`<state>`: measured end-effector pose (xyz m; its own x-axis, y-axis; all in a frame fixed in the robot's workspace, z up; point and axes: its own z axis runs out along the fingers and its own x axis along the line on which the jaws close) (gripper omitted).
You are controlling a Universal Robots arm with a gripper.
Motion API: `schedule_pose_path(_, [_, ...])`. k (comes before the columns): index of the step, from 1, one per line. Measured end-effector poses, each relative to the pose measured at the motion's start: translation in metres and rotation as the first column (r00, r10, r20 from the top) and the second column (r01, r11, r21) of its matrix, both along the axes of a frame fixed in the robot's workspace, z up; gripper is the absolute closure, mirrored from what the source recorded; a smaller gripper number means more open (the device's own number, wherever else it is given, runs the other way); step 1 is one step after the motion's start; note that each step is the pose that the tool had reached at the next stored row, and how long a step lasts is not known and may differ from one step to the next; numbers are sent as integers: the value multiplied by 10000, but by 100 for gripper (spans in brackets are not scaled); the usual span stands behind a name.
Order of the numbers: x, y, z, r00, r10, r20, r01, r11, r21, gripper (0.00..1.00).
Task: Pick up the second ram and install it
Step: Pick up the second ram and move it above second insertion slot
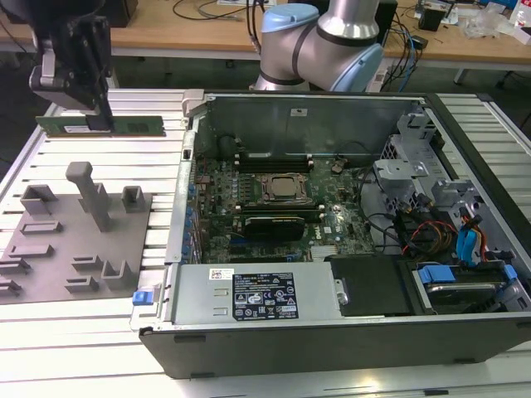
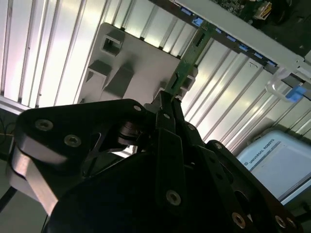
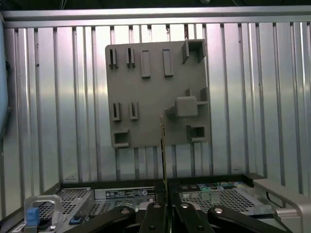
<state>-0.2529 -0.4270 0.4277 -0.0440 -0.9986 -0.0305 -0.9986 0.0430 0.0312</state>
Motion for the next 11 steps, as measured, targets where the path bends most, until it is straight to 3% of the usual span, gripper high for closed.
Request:
schedule_pose_path(3, [111, 1, -1, 10000, -2, -6, 2, 10000, 7, 87])
schedule_pose_path(7, [228, 1, -9, 10000, -2, -11, 2, 9999, 158, 87])
schedule_pose_path(10, [311, 11, -29, 10000, -21, -25, 21, 9999, 159, 87])
schedule_pose_path(11, [377, 23, -51, 10000, -86, -32, 87, 9998, 161, 87])
